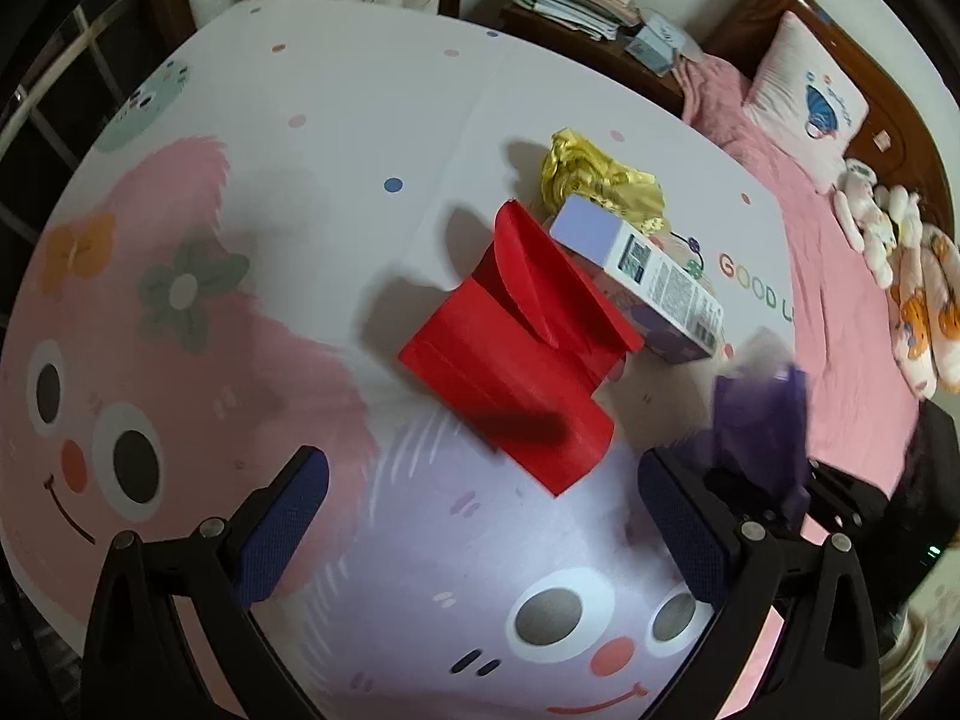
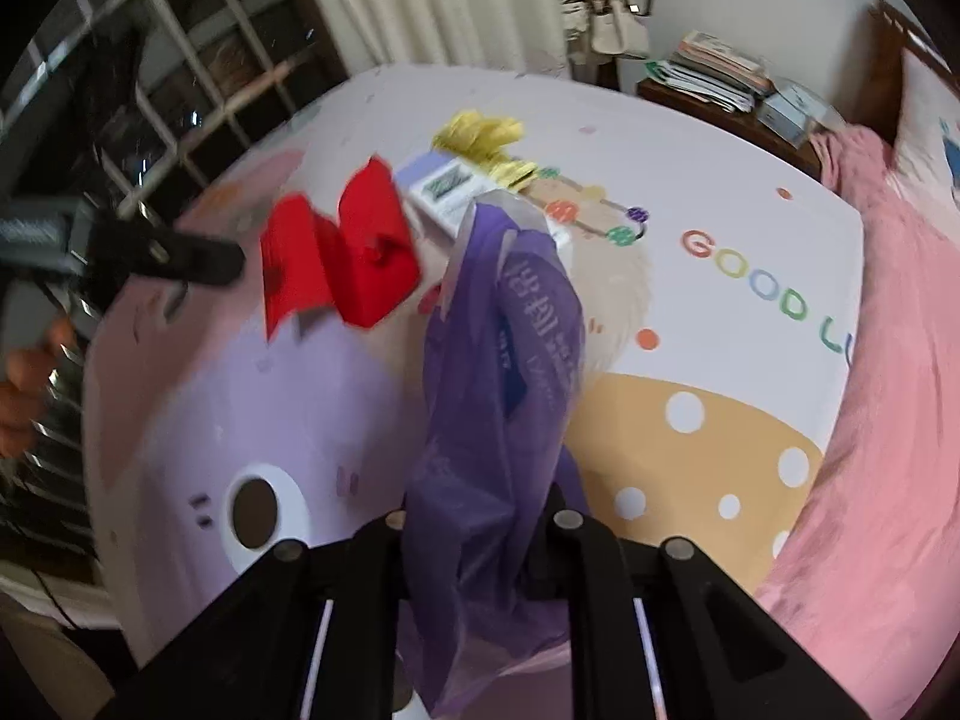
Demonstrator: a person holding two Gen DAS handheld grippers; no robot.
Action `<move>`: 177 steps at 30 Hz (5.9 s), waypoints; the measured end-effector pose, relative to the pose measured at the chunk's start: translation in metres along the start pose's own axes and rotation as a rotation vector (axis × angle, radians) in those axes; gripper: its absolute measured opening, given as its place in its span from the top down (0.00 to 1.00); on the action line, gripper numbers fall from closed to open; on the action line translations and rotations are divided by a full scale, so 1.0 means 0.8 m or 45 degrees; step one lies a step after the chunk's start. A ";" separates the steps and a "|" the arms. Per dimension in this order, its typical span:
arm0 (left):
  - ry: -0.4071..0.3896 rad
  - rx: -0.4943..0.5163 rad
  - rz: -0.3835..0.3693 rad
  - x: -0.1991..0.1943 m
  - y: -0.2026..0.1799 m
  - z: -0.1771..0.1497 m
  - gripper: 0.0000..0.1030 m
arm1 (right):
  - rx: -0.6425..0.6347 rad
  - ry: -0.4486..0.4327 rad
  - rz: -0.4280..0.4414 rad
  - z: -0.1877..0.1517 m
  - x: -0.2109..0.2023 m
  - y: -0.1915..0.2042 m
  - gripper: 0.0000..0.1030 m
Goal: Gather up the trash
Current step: 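Grasp the red box with the left tool while the right tool grasps the purple bag, then carry the red box and purple bag over the bin and open both tools, then raise both tools back toward the table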
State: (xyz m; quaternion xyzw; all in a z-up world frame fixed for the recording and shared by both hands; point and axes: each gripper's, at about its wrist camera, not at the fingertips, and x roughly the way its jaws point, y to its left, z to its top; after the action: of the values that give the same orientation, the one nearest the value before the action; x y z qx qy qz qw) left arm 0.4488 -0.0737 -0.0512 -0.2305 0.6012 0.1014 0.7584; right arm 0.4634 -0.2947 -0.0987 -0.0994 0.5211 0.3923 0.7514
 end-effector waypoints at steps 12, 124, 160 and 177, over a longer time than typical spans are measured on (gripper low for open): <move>0.078 -0.310 0.003 0.035 -0.011 0.046 0.01 | 0.187 -0.194 0.016 0.043 -0.033 -0.038 0.89; 0.104 0.450 0.060 0.237 0.377 -0.512 0.07 | 0.746 0.207 -0.064 -0.480 0.368 0.382 0.27; -0.535 0.625 -0.196 -0.309 0.235 -0.401 0.07 | 0.600 -0.423 -0.221 -0.235 -0.174 0.488 0.27; -0.654 0.594 -0.088 -0.322 0.111 -0.235 0.07 | 0.361 -0.563 -0.348 -0.080 -0.225 0.316 0.27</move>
State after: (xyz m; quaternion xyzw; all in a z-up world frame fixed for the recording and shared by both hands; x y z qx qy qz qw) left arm 0.1819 -0.0532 0.1435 -0.0381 0.3894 -0.0098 0.9202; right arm 0.2161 -0.2481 0.0938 0.0250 0.3760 0.2228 0.8991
